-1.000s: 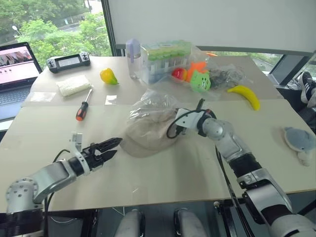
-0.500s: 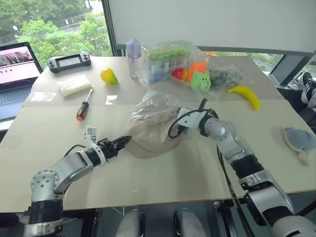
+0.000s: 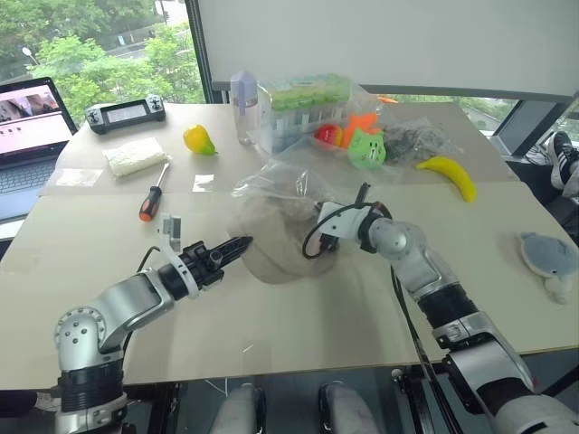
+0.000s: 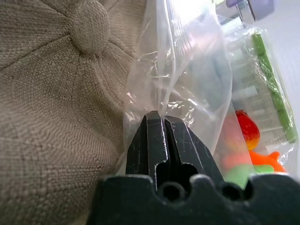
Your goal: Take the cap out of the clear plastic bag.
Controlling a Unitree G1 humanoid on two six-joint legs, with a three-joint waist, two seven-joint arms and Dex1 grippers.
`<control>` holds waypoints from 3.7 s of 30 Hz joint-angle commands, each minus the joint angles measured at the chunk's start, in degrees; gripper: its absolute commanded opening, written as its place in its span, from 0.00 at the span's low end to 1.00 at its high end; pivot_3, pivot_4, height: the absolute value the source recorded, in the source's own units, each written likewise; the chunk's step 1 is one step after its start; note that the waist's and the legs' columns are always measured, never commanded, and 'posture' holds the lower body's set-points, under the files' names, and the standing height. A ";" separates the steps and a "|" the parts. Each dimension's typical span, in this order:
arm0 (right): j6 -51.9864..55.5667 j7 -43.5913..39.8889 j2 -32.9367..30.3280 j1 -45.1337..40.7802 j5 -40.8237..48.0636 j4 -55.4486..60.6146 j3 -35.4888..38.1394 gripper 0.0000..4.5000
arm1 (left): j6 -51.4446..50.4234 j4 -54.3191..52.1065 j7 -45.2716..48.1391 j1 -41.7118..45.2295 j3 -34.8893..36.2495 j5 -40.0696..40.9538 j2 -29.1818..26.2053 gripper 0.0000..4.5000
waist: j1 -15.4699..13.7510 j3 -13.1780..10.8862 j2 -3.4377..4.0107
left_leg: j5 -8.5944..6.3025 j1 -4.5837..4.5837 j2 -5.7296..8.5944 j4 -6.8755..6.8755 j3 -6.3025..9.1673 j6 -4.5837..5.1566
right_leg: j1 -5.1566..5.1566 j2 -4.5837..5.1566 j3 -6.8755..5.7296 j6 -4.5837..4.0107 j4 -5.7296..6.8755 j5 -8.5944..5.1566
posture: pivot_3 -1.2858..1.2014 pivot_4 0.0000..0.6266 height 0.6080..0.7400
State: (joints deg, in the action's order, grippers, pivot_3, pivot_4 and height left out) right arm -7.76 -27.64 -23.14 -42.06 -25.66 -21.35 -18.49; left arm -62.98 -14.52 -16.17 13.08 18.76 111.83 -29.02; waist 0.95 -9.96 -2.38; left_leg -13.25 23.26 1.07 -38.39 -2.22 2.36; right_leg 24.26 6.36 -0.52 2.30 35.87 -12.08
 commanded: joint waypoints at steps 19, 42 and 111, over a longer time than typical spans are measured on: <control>-4.40 0.98 1.05 -3.88 0.51 -4.21 -0.39 0.00 | -3.91 3.20 50.94 22.66 7.13 -14.38 -42.08 0.00 | -0.32 -0.16 -0.04 | 0.03 -0.05 -0.04 0.15 -0.07 -0.06 | 0.01 -0.16 -0.06 -0.09 -0.11 -0.14 | 0.52 0.24 0.99; 2.19 -1.49 -1.84 2.95 1.40 7.12 1.47 0.00 | 14.79 21.55 -13.58 32.09 7.16 -29.83 -1.88 0.00 | 0.02 -0.17 -0.27 | 0.02 0.38 0.00 -0.08 0.13 -0.08 | 0.26 -0.02 -0.12 -0.01 0.23 -0.01 | 0.52 0.24 0.99; 37.23 13.11 -0.89 41.90 34.90 43.38 45.13 0.98 | 47.70 9.40 21.73 2.06 -17.05 -101.40 11.75 1.00 | -1.63 0.24 0.65 | -0.57 0.31 0.03 -0.47 -0.04 0.94 | -0.05 0.13 -0.07 0.14 -0.02 -0.04 | 0.52 0.24 0.99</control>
State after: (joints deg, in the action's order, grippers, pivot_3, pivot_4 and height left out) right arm 31.49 -15.55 -23.91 -0.33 9.45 18.77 25.42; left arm -17.69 -3.78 5.04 15.45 1.29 11.45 -17.59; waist -0.67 -9.72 -1.73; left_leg -13.82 23.55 1.09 -38.86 -2.28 3.31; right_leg 24.21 6.48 -0.58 2.44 35.85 -12.12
